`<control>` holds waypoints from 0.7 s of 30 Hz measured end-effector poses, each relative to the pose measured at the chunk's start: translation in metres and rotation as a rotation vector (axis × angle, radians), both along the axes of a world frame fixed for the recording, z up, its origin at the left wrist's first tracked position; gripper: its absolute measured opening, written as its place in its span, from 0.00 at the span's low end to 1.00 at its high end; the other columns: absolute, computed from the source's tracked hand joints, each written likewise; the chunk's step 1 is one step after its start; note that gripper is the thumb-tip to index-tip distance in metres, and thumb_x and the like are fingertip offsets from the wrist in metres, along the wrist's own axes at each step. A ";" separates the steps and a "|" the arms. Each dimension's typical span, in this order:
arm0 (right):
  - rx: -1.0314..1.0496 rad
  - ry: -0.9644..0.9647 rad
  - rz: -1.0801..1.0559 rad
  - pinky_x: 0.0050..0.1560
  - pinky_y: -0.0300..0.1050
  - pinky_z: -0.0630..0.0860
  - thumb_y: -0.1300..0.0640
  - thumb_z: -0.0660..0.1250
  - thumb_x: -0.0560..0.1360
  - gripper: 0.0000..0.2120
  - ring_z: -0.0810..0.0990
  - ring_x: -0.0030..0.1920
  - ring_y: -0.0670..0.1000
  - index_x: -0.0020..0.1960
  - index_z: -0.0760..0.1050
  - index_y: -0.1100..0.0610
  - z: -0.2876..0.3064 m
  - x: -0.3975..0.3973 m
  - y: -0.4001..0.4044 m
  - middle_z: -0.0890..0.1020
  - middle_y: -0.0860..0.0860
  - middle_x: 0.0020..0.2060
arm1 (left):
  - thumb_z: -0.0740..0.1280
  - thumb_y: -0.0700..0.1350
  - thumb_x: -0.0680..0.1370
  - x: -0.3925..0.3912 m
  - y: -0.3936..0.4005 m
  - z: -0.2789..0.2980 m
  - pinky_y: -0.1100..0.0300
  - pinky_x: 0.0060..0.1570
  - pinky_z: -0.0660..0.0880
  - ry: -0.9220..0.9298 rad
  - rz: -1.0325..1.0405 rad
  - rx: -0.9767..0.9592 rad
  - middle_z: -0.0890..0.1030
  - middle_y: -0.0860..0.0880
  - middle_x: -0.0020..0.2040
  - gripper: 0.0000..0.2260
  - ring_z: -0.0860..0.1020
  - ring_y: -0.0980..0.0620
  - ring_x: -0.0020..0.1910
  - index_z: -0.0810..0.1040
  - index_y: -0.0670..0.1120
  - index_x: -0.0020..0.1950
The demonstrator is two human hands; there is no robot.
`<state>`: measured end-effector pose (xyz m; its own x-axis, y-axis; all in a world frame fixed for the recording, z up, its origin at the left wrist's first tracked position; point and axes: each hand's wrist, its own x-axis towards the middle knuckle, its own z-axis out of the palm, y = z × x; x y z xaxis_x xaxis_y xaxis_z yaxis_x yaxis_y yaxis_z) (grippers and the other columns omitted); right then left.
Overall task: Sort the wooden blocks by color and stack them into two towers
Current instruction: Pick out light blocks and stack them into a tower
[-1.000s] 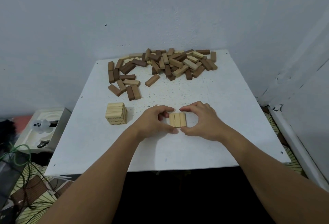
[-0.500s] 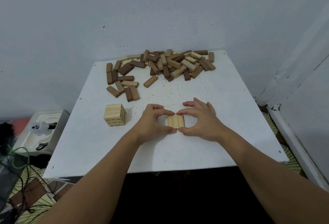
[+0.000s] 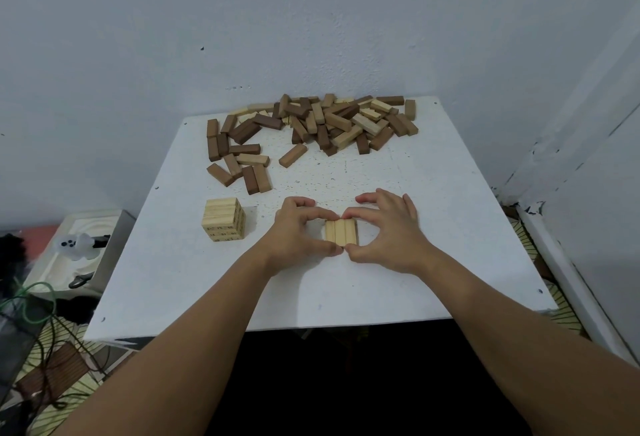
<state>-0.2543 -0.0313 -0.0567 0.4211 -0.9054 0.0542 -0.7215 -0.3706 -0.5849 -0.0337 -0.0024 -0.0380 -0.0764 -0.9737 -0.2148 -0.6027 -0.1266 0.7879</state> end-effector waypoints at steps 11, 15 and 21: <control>-0.087 -0.137 0.042 0.78 0.60 0.46 0.37 0.72 0.63 0.26 0.55 0.70 0.38 0.61 0.78 0.34 0.053 0.027 -0.015 0.66 0.36 0.68 | 0.84 0.54 0.66 0.029 -0.007 0.070 0.51 0.63 0.75 -0.102 -0.048 -0.199 0.74 0.54 0.59 0.25 0.75 0.55 0.60 0.84 0.62 0.61; -0.126 -0.206 0.099 0.76 0.52 0.48 0.37 0.72 0.63 0.25 0.58 0.70 0.42 0.60 0.79 0.36 0.072 0.068 -0.017 0.67 0.35 0.65 | 0.84 0.57 0.64 0.070 -0.002 0.099 0.54 0.65 0.73 -0.140 -0.056 -0.200 0.75 0.53 0.61 0.25 0.73 0.56 0.66 0.84 0.64 0.59; -0.082 -0.229 0.148 0.77 0.55 0.49 0.37 0.73 0.62 0.26 0.59 0.68 0.42 0.61 0.78 0.36 0.079 0.143 -0.012 0.68 0.39 0.65 | 0.85 0.51 0.66 0.134 0.017 0.107 0.53 0.66 0.73 -0.129 0.067 -0.173 0.76 0.54 0.60 0.24 0.74 0.56 0.61 0.85 0.64 0.58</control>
<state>-0.1117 -0.0434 0.0220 0.5168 -0.8235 0.2339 -0.5084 -0.5151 -0.6901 0.1007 0.0145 0.0686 0.0068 -0.9988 -0.0481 -0.6945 -0.0393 0.7184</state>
